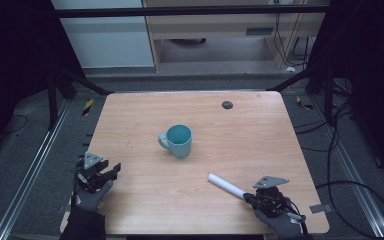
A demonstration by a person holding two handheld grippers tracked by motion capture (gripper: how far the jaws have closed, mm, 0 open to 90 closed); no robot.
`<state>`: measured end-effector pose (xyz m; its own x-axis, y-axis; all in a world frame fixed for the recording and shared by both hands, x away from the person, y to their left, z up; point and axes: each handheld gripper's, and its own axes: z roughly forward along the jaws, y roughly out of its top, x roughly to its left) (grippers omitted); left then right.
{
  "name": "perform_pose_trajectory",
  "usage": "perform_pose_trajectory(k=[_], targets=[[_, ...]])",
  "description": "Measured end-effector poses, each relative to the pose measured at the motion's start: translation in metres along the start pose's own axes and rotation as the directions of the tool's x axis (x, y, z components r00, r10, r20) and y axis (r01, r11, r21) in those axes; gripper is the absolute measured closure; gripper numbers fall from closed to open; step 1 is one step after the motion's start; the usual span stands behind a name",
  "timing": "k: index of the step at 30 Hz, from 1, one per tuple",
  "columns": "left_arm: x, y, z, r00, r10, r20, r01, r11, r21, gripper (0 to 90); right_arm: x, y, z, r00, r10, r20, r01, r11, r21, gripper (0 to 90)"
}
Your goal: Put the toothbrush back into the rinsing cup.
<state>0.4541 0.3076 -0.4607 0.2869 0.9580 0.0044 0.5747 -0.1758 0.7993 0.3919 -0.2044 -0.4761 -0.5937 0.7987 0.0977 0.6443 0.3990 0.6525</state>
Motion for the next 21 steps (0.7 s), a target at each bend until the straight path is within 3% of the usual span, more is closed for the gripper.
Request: perform_pose_trajectory(k=[21], targets=[[0.0, 0.0, 0.001, 1.0, 0.004, 0.001, -0.004, 1.0, 0.002, 47.9, -0.013, -0.002, 0.003, 0.9981, 0.031, 0.053, -0.032, 0.999, 0.016, 88.4]])
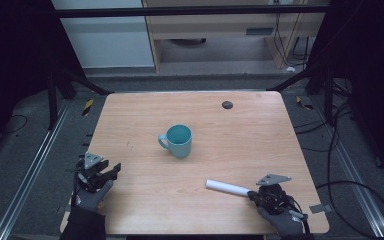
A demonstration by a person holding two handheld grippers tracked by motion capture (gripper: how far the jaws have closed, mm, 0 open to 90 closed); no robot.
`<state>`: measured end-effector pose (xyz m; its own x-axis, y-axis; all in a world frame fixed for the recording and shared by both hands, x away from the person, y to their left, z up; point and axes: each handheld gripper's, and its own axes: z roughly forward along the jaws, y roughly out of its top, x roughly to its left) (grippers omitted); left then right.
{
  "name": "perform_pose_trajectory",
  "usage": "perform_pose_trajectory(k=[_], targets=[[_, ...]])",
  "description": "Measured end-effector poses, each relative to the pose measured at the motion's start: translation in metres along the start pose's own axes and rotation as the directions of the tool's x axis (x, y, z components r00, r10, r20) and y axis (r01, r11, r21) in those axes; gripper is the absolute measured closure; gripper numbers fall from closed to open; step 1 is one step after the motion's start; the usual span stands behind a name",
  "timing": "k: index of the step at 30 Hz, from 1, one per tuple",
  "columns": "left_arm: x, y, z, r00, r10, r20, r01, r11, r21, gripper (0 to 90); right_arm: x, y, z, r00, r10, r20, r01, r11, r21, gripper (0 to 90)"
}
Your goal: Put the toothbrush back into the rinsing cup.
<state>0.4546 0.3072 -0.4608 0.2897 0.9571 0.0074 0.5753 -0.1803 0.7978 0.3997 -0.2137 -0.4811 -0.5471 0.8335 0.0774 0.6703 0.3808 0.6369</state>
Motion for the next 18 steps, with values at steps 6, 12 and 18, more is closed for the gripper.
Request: perform_pose_trajectory(k=[6, 12, 18], targets=[[-0.0004, 0.0002, 0.0002, 1.0, 0.002, -0.001, -0.002, 1.0, 0.0, 48.0, -0.0038, 0.0011, 0.002, 0.9999, 0.009, 0.014, -0.009, 1.0, 0.007, 88.1], [-0.0009, 0.0001, 0.0006, 1.0, 0.006, -0.007, -0.006, 1.0, 0.002, 49.0, -0.0063, 0.0029, 0.0032, 0.9995, 0.012, 0.03, -0.013, 1.0, 0.011, 88.2], [-0.0007, 0.0, 0.0011, 0.9999, 0.007, -0.008, -0.007, 1.0, 0.005, 49.2, -0.0072, 0.0063, 0.0065, 0.9986, 0.01, 0.053, -0.01, 1.0, 0.016, 88.4]])
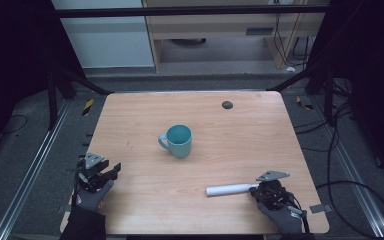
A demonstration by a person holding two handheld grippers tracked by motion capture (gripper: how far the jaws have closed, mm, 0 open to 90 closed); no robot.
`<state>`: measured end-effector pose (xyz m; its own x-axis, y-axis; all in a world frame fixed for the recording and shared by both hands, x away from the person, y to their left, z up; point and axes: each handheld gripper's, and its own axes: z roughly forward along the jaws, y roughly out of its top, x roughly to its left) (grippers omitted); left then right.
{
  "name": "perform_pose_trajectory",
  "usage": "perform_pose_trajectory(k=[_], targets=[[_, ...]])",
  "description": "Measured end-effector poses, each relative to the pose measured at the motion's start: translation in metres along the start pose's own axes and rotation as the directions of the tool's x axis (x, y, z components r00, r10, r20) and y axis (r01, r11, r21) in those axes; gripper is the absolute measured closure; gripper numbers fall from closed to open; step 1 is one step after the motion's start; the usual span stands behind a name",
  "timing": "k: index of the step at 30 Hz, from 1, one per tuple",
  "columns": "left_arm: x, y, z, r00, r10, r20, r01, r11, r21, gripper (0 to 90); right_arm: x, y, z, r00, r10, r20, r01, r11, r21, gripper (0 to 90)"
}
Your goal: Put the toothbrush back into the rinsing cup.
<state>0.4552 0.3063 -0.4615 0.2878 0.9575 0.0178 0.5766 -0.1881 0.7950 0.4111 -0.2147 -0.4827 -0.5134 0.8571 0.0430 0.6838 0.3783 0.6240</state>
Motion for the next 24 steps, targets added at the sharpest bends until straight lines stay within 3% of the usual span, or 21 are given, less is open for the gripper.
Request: perform_pose_trajectory(k=[24], targets=[[0.0, 0.0, 0.001, 1.0, -0.001, 0.0, 0.001, 1.0, 0.002, 49.3, -0.013, 0.014, 0.011, 0.9971, 0.041, 0.064, -0.04, 0.999, -0.019, 87.7]])
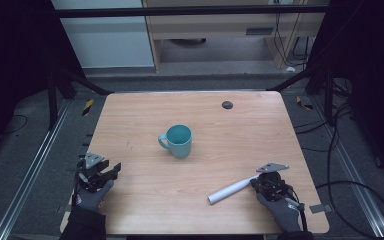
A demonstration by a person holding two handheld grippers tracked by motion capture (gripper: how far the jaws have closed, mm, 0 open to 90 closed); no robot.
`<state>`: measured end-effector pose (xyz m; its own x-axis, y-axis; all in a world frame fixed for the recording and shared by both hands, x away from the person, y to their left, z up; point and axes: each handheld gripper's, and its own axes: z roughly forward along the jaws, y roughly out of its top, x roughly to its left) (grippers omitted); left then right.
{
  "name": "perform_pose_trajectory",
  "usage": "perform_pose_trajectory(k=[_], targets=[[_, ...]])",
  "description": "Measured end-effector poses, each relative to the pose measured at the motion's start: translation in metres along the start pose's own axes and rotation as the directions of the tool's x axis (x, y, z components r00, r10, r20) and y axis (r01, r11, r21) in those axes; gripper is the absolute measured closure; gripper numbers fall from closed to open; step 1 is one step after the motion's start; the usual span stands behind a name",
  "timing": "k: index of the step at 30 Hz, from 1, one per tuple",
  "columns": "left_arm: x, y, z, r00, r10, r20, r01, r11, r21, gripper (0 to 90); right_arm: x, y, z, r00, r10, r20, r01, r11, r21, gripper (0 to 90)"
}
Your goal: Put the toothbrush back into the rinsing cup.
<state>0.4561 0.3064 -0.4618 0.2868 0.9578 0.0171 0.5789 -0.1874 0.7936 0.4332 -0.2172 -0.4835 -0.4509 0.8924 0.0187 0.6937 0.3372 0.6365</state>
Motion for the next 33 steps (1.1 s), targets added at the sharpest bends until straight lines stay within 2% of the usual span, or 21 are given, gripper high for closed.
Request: perform_pose_trajectory(k=[10, 22, 33], targets=[[0.0, 0.0, 0.0, 1.0, 0.0, -0.002, 0.0, 1.0, -0.001, 49.4, -0.005, 0.004, 0.006, 0.9999, 0.006, 0.012, -0.006, 1.0, 0.003, 87.7], [0.0, 0.0, 0.0, 1.0, 0.001, -0.004, -0.001, 1.0, 0.0, 49.5, -0.005, 0.015, 0.014, 0.9996, 0.017, -0.023, -0.018, 1.0, -0.017, 87.7], [0.0, 0.0, 0.0, 1.0, 0.001, -0.005, -0.001, 1.0, -0.001, 49.5, -0.001, 0.026, 0.025, 0.9993, 0.01, -0.037, -0.011, 1.0, -0.019, 87.8]])
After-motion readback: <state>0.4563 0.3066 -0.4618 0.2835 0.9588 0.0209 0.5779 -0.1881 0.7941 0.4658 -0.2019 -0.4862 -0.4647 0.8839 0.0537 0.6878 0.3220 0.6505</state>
